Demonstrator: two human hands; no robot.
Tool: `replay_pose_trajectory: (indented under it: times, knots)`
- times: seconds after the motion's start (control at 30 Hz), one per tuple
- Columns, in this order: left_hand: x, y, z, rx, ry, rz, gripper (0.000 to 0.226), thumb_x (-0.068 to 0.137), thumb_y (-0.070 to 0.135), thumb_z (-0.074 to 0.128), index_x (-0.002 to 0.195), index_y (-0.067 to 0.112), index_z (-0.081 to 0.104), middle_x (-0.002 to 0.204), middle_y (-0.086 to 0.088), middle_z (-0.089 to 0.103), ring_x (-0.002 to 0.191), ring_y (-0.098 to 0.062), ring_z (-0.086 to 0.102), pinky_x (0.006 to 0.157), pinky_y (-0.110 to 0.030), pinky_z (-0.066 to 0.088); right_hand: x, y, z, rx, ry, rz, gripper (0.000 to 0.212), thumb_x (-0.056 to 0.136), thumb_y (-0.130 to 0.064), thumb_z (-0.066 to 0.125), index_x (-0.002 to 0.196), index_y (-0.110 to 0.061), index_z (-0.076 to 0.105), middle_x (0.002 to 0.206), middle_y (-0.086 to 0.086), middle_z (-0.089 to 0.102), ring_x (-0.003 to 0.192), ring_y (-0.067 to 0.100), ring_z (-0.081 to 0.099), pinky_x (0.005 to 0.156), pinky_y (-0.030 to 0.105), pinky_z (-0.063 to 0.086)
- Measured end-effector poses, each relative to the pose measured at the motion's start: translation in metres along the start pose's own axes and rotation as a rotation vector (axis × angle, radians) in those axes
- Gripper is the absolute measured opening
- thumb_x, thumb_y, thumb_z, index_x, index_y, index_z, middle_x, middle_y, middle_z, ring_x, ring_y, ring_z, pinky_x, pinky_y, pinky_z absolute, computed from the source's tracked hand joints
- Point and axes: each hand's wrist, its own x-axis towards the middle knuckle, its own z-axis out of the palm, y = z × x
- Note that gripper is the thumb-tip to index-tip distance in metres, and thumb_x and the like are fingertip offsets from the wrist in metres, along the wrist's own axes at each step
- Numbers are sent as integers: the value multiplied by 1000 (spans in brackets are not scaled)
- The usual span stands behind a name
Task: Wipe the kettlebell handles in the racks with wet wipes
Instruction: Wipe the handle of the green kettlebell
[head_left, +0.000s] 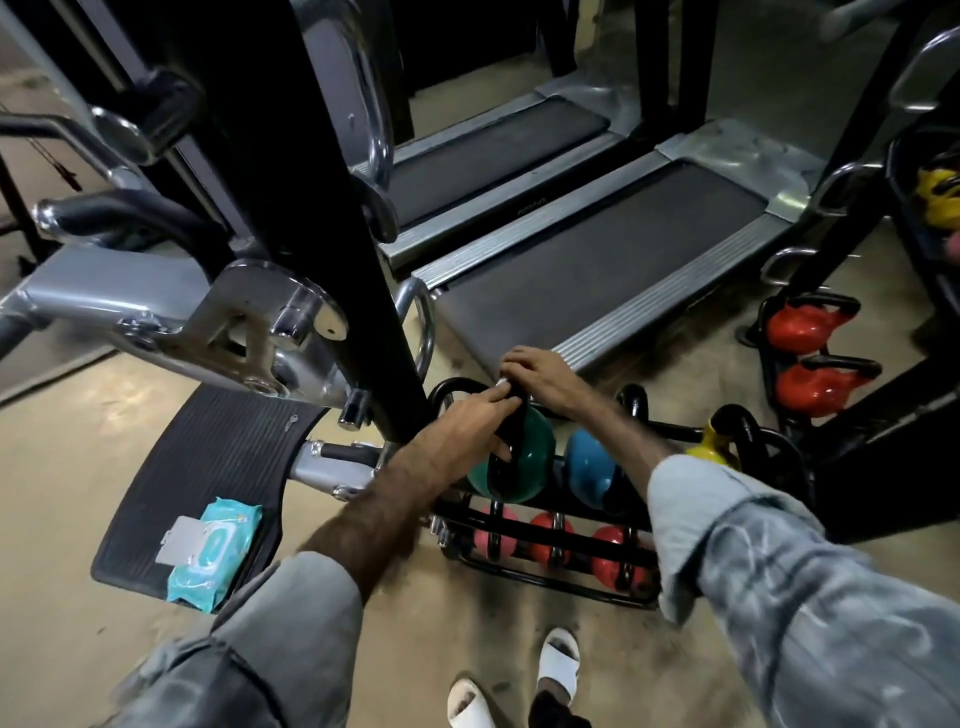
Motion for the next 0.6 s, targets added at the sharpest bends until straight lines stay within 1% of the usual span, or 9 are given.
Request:
replay_pose_trajectory:
  times: [0.07,0.1,0.17,0.2,0.27,0.37,0.47,0.53,0.6]
  knots:
    - [1,0,-1,13,3,-6,74,80,12,70,145,9,34,157,-11,19,143,-26,25,114,-37,28,9,-4,-10,-55,-141,25,20,97,-19,52,83,-20,66,81,-11,61,82,10,57,73,17,41]
    - [2,1,0,32,12,-2,73,82,11,69,146,10,33,158,-10,18,143,-25,24,115,-36,27,17,-5,-15,-111,-210,57,21,97,-19,51,81,-19,65,79,-11,61,80,12,57,72,20,42]
    - [2,1,0,81,3,0,73,84,11,67,147,11,29,159,-9,13,145,-24,20,117,-34,23,38,-7,-19,-290,-365,109,24,97,-21,48,85,-11,66,85,3,67,83,24,60,74,34,45]
    - [4,1,1,91,-7,0,73,85,11,67,147,11,28,159,-9,12,145,-24,20,117,-33,23,46,-9,-20,-390,-419,129,24,98,-23,47,92,-10,66,93,11,67,85,28,61,74,36,45]
    - [5,-1,2,80,-11,-10,72,84,11,67,146,11,31,159,-9,15,143,-25,25,116,-34,25,60,-12,-19,-573,-484,161,25,98,-28,47,101,-13,66,100,11,65,84,27,58,74,35,44]
    - [6,-1,2,60,-15,-19,72,81,10,70,144,12,36,158,-8,18,141,-27,31,113,-39,31,56,-15,-26,-516,-543,118,27,98,-32,47,89,-15,67,91,4,64,83,21,57,75,34,44]
    - [6,-2,3,44,-2,-13,73,76,13,74,141,12,41,157,-5,24,136,-28,37,107,-38,38,25,-3,-32,-167,-318,67,23,100,-26,51,101,-14,70,98,-1,67,91,10,58,79,20,42]
    - [5,-3,2,7,34,10,72,73,13,75,138,11,46,154,-2,30,137,-22,36,107,-31,35,-4,8,-25,53,-102,0,23,100,-19,53,110,-8,70,109,-1,69,98,3,60,85,15,44]
    - [3,-3,1,-36,57,10,71,72,12,76,137,12,48,149,-1,39,137,-18,37,103,-23,32,-26,12,-8,131,64,-56,22,99,-15,54,113,-9,71,119,-4,68,110,0,59,95,13,43]
